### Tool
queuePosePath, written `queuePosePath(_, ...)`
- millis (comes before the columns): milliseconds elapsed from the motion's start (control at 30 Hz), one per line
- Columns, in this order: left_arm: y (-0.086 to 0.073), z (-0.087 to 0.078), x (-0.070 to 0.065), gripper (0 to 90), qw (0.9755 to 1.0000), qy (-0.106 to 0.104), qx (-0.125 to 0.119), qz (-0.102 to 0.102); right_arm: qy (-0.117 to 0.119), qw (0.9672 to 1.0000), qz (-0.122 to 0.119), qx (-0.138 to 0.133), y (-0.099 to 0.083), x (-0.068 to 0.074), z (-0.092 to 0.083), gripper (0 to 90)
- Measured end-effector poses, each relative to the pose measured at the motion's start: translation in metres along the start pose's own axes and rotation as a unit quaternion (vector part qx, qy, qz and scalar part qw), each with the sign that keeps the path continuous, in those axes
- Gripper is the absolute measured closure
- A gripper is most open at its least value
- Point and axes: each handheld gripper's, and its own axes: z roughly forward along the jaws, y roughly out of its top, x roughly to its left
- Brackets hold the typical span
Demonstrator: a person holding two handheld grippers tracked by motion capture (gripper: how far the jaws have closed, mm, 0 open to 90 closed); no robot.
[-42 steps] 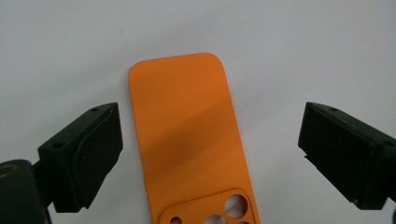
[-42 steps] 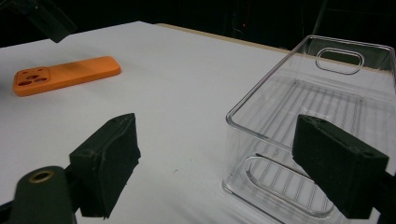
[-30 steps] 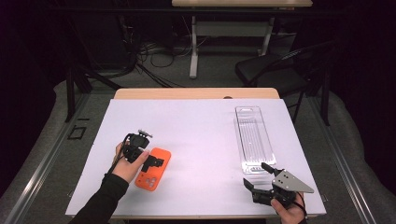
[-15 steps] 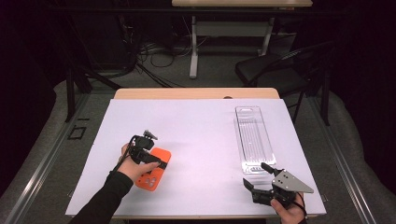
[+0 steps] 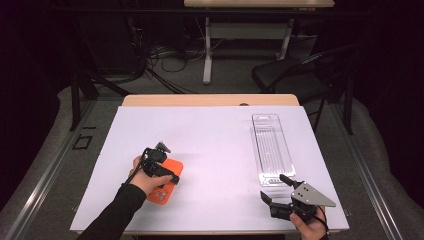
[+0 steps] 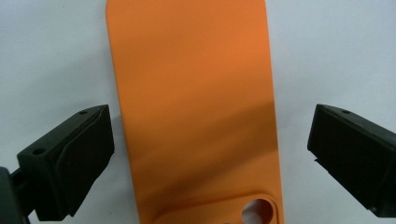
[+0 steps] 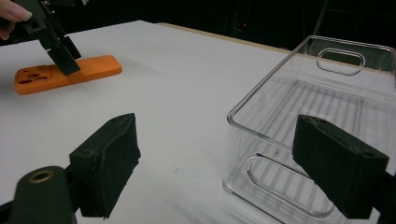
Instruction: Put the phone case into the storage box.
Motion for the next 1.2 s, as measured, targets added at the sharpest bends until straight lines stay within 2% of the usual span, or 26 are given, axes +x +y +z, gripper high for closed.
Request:
queuePosePath(267,-0.0014,0.0039,0.0006,1.7,0.9999,-0.002,0.012,0.000,0.000,1.0000,0.000,0.000,0.0000,0.0000,0.0000,14.1)
queuePosePath(567,-0.0024,0.0064,0.0009,1.7,0.9999,0.000,0.013,-0.004,0.000,1.0000,0.000,0.000,0.0000,0.0000,0.0000,14.1)
queuePosePath(800,-0.0017,0.0068,0.0000,2.6,0.9998,0.007,0.017,-0.003,0.000,1.0000,0.000,0.000,0.0000,0.0001,-0.0002,14.1)
queuePosePath(933,-0.0018,0.0057,-0.0005,8.4,0.9996,0.020,0.018,0.001,0.000,1.0000,0.000,0.000,-0.0001,-0.0001,-0.0002,14.1)
queuePosePath(1200,-0.0019,0.0062,-0.0020,9.0,0.9994,0.027,0.019,0.003,0.000,1.0000,0.001,0.000,-0.0003,0.0000,0.0003,14.1)
